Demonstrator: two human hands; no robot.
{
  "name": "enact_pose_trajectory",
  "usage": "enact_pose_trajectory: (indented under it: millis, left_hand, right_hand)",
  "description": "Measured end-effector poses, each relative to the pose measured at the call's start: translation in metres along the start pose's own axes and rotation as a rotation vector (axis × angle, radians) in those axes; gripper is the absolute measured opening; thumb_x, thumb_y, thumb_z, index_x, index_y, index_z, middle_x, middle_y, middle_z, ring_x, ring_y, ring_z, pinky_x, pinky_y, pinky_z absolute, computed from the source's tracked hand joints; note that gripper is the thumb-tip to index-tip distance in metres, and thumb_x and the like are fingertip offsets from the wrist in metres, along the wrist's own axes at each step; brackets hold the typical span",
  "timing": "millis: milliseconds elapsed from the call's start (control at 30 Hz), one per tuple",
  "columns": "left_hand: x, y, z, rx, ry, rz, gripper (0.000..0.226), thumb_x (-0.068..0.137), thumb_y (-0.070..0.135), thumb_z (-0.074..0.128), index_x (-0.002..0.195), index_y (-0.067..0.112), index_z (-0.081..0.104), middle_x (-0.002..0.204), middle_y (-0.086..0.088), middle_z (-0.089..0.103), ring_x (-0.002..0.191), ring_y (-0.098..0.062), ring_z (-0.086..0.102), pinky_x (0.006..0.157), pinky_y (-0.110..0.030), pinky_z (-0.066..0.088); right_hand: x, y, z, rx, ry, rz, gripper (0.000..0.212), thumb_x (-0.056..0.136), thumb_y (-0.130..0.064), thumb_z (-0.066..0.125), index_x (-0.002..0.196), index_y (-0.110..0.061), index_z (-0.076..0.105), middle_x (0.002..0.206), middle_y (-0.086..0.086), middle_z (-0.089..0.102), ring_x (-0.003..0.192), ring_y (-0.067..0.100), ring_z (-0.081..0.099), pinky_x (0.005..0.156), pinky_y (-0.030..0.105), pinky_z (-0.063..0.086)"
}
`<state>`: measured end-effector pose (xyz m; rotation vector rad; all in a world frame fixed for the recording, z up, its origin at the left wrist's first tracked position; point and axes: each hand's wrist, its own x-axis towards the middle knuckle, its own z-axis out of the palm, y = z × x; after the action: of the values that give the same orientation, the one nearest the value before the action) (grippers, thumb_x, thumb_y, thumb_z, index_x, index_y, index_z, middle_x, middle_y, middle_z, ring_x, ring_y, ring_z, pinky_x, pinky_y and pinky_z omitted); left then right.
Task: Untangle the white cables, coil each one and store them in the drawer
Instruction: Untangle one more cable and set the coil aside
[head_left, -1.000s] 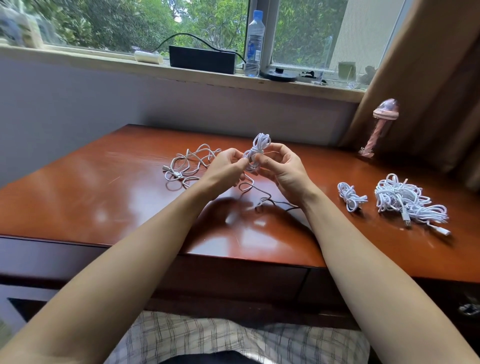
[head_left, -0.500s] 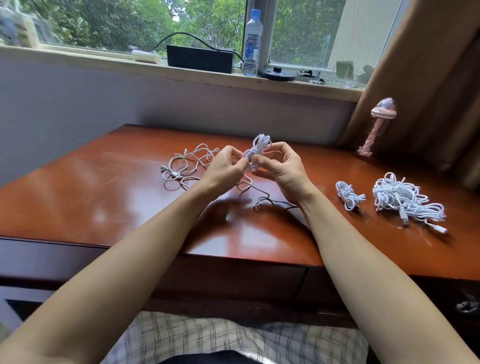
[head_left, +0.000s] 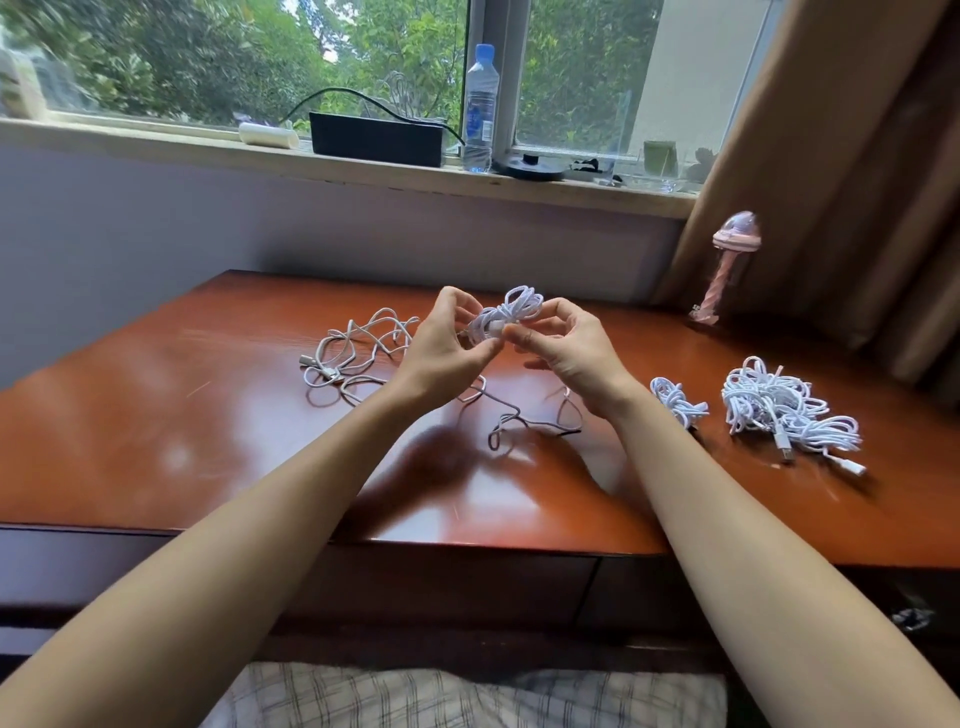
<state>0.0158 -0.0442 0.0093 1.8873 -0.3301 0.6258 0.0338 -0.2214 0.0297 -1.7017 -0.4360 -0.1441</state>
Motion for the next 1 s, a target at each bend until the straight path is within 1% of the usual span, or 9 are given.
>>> enact_pose_trajectory:
  millis: [133, 233, 300, 433, 500, 633, 767, 900, 1000]
  left_hand:
    - [0.003, 0.014, 0.013, 0.111, -0.098, 0.082, 0.032, 0.087, 0.026, 0.076, 0.106, 0.013, 0.054, 0.094, 0.001, 0.067, 0.078, -0.014, 0.063, 0.075, -0.03, 0.054]
    - [0.003, 0.025, 0.028, 0.173, -0.169, 0.109, 0.033, 0.08, 0.033, 0.076, 0.102, 0.02, 0.056, 0.092, 0.009, 0.068, 0.086, -0.013, 0.066, 0.08, -0.035, 0.055]
    - [0.005, 0.034, 0.039, 0.191, -0.211, 0.126, 0.032, 0.079, 0.03, 0.076, 0.103, 0.019, 0.057, 0.093, 0.007, 0.068, 0.087, -0.014, 0.066, 0.083, -0.036, 0.055]
    - [0.002, 0.057, 0.066, 0.195, -0.29, 0.165, 0.028, 0.08, 0.016, 0.075, 0.103, 0.015, 0.061, 0.093, 0.004, 0.068, 0.084, -0.012, 0.064, 0.078, -0.03, 0.054]
    - [-0.003, 0.066, 0.081, 0.18, -0.309, 0.183, 0.026, 0.079, 0.015, 0.074, 0.102, 0.015, 0.061, 0.092, 0.003, 0.068, 0.082, -0.012, 0.063, 0.074, -0.03, 0.054]
    - [-0.015, 0.075, 0.111, 0.192, -0.367, 0.27, 0.024, 0.079, 0.021, 0.076, 0.098, 0.015, 0.063, 0.097, 0.0, 0.061, 0.083, -0.014, 0.059, 0.076, -0.032, 0.052]
    - [-0.033, 0.081, 0.137, 0.224, -0.459, 0.286, 0.036, 0.07, 0.043, 0.063, 0.097, 0.018, 0.062, 0.098, 0.0, 0.059, 0.089, -0.017, 0.057, 0.08, -0.037, 0.051]
    - [-0.044, 0.08, 0.157, 0.305, -0.519, 0.229, 0.049, 0.064, 0.056, 0.051, 0.101, 0.024, 0.061, 0.102, 0.006, 0.061, 0.096, -0.017, 0.059, 0.087, -0.04, 0.051]
    - [-0.049, 0.078, 0.167, 0.345, -0.565, 0.215, 0.056, 0.068, 0.053, 0.051, 0.111, 0.02, 0.063, 0.111, 0.002, 0.061, 0.104, -0.02, 0.06, 0.092, -0.039, 0.05]
  right_hand:
    - [-0.014, -0.004, -0.034, -0.174, -0.019, -0.006, 0.045, 0.072, -0.042, 0.086, 0.103, -0.013, 0.069, 0.1, 0.003, 0.076, 0.087, 0.008, 0.069, 0.079, 0.035, 0.059]
    - [-0.025, -0.002, -0.062, -0.273, 0.007, -0.008, 0.036, 0.081, -0.036, 0.084, 0.107, -0.014, 0.072, 0.102, 0.004, 0.077, 0.085, 0.008, 0.068, 0.082, 0.039, 0.059]
    - [-0.032, 0.0, -0.081, -0.337, 0.038, -0.017, 0.031, 0.083, -0.034, 0.083, 0.106, -0.018, 0.072, 0.099, 0.001, 0.077, 0.084, 0.009, 0.067, 0.081, 0.04, 0.059]
    - [-0.053, -0.001, -0.109, -0.337, 0.12, -0.062, 0.045, 0.08, -0.024, 0.086, 0.12, -0.016, 0.065, 0.104, 0.008, 0.069, 0.091, 0.021, 0.068, 0.07, 0.031, 0.061]
    - [-0.066, -0.003, -0.124, -0.377, 0.136, -0.09, 0.048, 0.081, -0.024, 0.085, 0.125, -0.018, 0.064, 0.105, 0.007, 0.065, 0.091, 0.02, 0.068, 0.072, 0.027, 0.06]
    - [-0.096, -0.003, -0.157, -0.551, 0.142, -0.084, 0.04, 0.08, -0.038, 0.085, 0.117, -0.036, 0.069, 0.101, -0.005, 0.069, 0.089, 0.009, 0.068, 0.084, 0.031, 0.058]
    - [-0.126, -0.007, -0.174, -0.642, 0.145, -0.092, 0.03, 0.08, -0.026, 0.085, 0.107, -0.026, 0.071, 0.095, -0.004, 0.07, 0.074, -0.002, 0.062, 0.07, 0.008, 0.045]
    - [-0.145, 0.005, -0.185, -0.68, 0.155, -0.055, 0.019, 0.08, -0.028, 0.086, 0.091, -0.027, 0.071, 0.083, -0.006, 0.071, 0.067, -0.001, 0.059, 0.067, 0.011, 0.044]
    - [-0.151, 0.019, -0.19, -0.715, 0.188, -0.048, 0.017, 0.081, -0.027, 0.085, 0.089, -0.027, 0.07, 0.086, -0.009, 0.069, 0.069, 0.001, 0.059, 0.067, 0.012, 0.043]
